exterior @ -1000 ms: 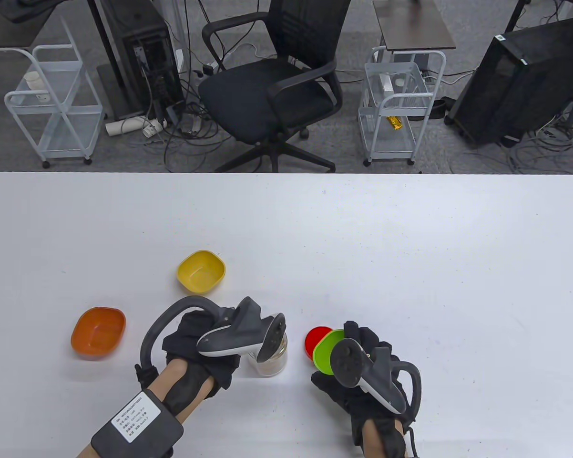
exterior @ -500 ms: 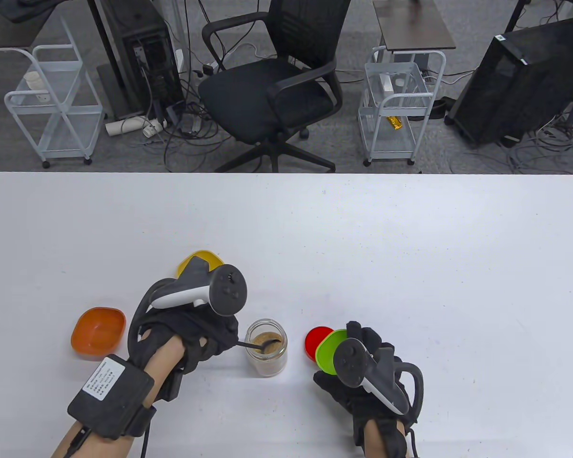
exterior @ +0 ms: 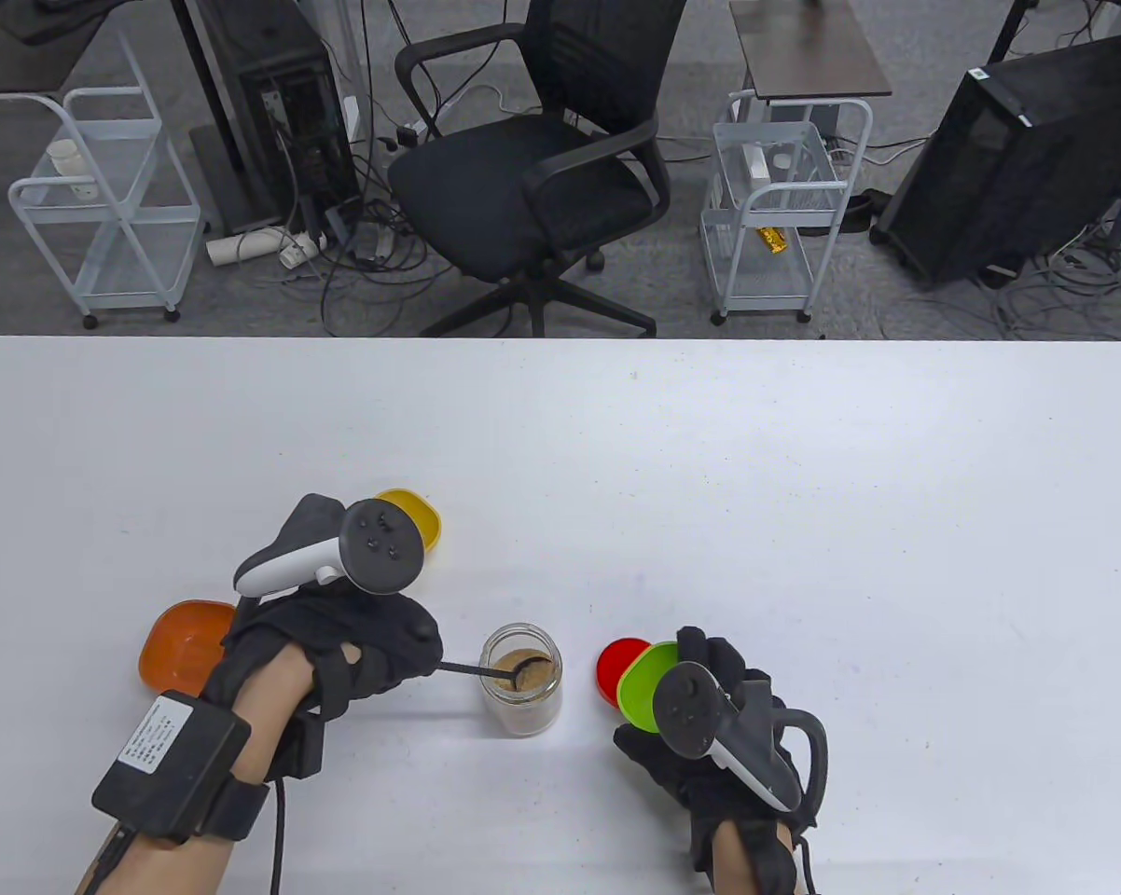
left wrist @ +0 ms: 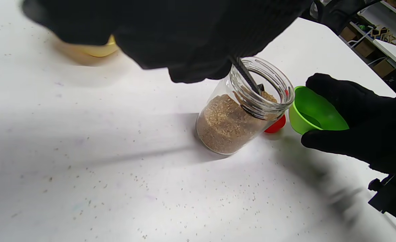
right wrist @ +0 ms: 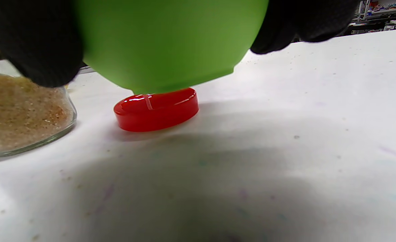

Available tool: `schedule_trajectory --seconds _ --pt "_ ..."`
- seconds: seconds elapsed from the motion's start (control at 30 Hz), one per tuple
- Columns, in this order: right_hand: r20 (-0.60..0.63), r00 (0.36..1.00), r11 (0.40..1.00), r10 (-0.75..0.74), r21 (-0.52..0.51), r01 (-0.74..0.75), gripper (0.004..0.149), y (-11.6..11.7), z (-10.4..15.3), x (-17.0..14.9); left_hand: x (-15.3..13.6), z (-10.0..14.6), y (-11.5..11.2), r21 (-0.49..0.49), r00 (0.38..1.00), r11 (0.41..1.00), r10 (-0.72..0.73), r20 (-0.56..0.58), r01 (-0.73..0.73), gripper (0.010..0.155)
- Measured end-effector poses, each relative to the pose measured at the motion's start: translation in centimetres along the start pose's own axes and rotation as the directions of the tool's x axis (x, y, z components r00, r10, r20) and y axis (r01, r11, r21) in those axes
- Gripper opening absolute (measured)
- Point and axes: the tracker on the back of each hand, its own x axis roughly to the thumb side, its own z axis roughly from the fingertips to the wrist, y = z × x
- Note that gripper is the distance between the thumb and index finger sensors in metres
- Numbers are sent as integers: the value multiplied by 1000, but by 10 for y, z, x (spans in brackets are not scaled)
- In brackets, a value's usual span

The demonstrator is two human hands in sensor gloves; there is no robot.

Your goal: Scoop brown sugar granules from jar into dishes

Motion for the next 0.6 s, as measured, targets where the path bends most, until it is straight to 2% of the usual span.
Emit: schedule_trajectory --seconds 0.4,0.6 --pt "21 1000 1000 2 -16 -1 111 2 0 2 -23 6 -2 26 993 994 106 50 -107 45" --pt "34 999 1000 6 -24 -5 116 2 0 5 -33 7 -4 29 987 989 144 67 -146 45"
